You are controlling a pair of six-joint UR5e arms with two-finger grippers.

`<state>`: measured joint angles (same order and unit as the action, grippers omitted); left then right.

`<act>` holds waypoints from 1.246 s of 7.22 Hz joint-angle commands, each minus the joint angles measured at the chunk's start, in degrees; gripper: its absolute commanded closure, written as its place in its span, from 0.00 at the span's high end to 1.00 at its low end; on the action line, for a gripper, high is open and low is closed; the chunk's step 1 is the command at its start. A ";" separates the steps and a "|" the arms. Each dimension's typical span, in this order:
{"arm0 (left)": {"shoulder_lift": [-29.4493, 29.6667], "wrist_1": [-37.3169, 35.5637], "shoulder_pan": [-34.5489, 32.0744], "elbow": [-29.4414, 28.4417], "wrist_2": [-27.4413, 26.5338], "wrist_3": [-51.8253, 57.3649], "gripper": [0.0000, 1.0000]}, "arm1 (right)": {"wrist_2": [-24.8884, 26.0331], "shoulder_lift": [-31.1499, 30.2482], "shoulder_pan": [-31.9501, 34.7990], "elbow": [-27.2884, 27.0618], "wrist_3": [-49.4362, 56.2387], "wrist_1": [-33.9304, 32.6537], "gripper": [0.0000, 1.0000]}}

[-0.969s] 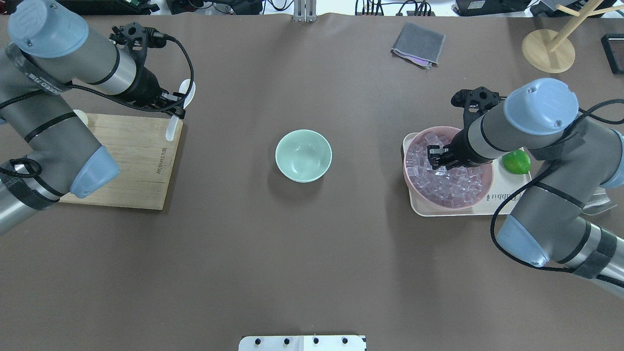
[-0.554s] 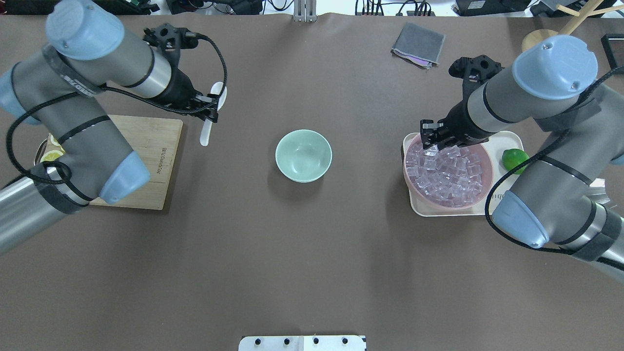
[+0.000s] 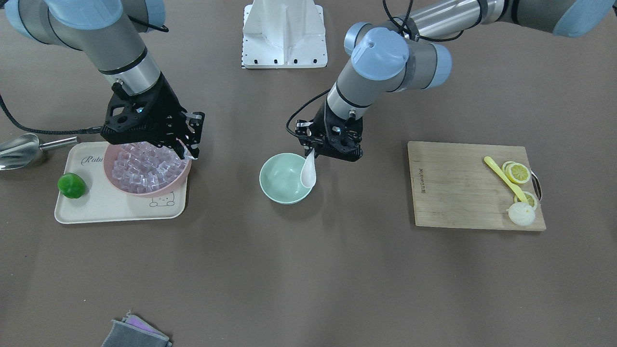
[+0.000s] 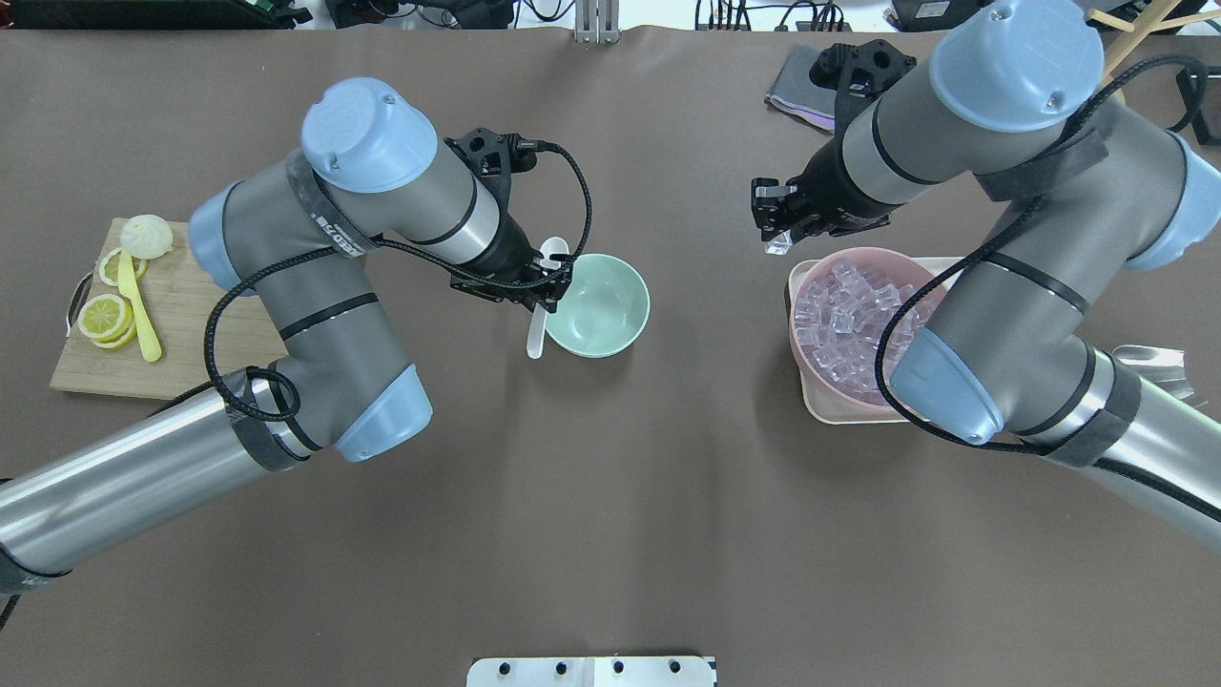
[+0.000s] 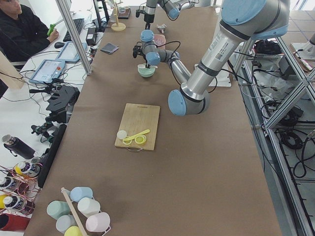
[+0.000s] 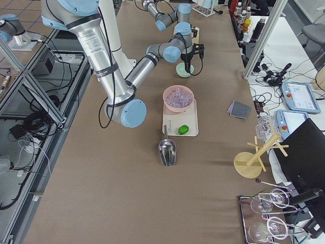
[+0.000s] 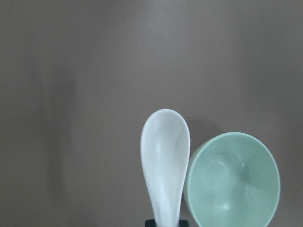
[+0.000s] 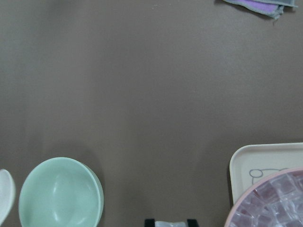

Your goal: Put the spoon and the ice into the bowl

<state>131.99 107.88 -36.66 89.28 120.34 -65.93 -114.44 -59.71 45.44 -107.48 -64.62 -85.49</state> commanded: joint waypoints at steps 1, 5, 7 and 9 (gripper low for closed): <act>1.34 -0.04 2.46 -0.86 -0.01 -0.69 0.00 | 1.93 2.67 -0.87 2.01 -1.04 0.32 0.00; 1.71 0.14 -3.64 -0.95 -5.82 -0.19 0.98 | 10.69 5.65 -9.11 2.10 -3.92 0.41 0.00; -5.12 0.22 -9.89 1.50 -3.64 13.59 0.98 | 19.73 10.46 -15.18 6.46 -4.99 0.67 0.00; -11.73 0.40 -12.72 7.12 -3.53 18.98 0.98 | 24.34 11.99 -17.22 15.07 -5.96 10.03 0.00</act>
<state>123.88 108.09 -47.79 93.76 116.55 -50.15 -92.88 -48.65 29.50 -97.16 -70.20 -80.39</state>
